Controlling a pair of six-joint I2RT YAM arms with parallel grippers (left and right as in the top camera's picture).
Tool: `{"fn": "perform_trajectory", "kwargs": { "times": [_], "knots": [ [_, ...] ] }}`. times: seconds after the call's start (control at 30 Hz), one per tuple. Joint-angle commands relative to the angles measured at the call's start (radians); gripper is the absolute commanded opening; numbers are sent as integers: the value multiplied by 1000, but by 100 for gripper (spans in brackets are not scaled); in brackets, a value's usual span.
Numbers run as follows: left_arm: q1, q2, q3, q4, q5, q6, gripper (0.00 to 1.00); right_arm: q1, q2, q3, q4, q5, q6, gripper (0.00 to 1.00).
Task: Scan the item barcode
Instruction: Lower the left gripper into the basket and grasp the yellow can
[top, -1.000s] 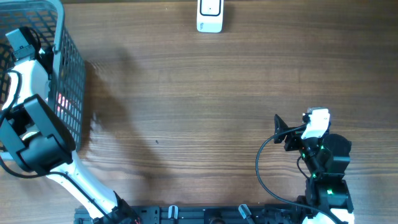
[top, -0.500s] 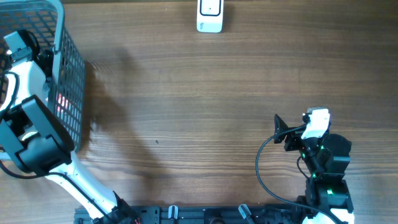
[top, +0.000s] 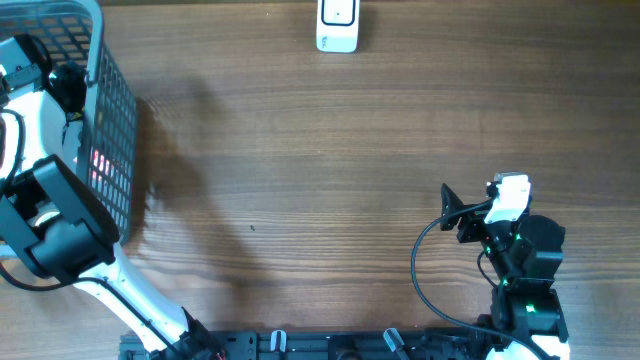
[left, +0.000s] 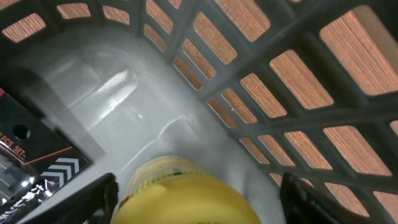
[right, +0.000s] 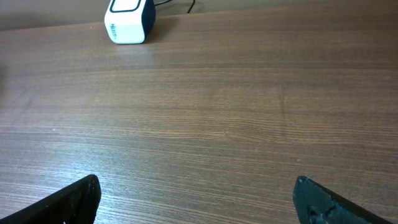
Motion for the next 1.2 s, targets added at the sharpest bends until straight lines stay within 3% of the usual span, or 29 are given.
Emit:
{"fn": "perform_trajectory", "kwargs": {
  "times": [0.0,0.07,0.33,0.43,0.57,1.17],
  "knots": [
    [3,6,18,7,11,17,75,-3,2,20,7,10,-5,100],
    [4,18,18,6,11,17,81,-3,2,20,7,10,-6,100],
    [3,39,18,-2,11,17,89,-3,2,20,10,10,-6,100],
    [3,55,18,-8,11,17,80,-3,2,20,11,10,-6,100],
    [3,65,18,-8,11,17,59,-3,2,20,11,10,-6,100],
    [3,-3,18,-46,11,21,55,-3,2,20,11,10,-6,100]
  ]
}}
